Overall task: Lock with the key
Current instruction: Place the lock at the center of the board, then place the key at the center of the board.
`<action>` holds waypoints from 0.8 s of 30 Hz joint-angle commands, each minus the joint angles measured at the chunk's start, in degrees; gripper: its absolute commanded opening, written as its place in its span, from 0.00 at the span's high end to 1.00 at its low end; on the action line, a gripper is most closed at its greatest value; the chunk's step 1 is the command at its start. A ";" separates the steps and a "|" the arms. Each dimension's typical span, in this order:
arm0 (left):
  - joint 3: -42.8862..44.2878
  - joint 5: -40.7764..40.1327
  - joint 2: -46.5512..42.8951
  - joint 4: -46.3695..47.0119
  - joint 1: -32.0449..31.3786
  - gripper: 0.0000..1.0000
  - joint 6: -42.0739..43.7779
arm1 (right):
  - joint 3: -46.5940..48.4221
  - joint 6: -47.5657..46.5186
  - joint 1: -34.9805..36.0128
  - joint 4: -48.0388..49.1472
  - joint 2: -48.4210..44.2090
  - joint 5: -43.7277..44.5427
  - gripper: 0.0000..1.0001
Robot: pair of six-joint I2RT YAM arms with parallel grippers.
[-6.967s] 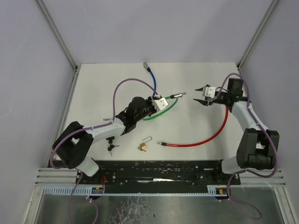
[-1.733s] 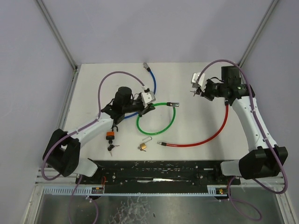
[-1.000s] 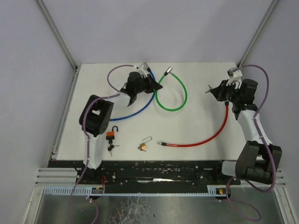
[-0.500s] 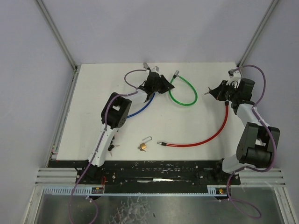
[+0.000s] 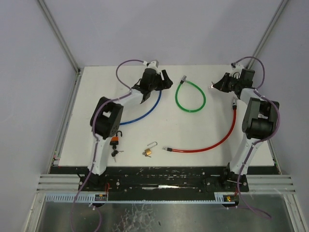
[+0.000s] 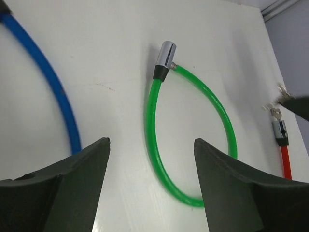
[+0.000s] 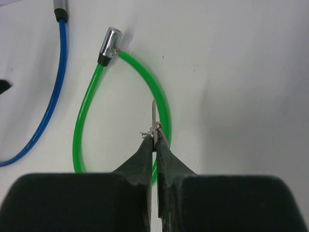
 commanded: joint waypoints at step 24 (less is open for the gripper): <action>-49.33 -3.60 -52.87 19.37 -13.35 0.01 32.20 | 13.83 -31.78 4.76 -32.26 -7.53 10.83 0.40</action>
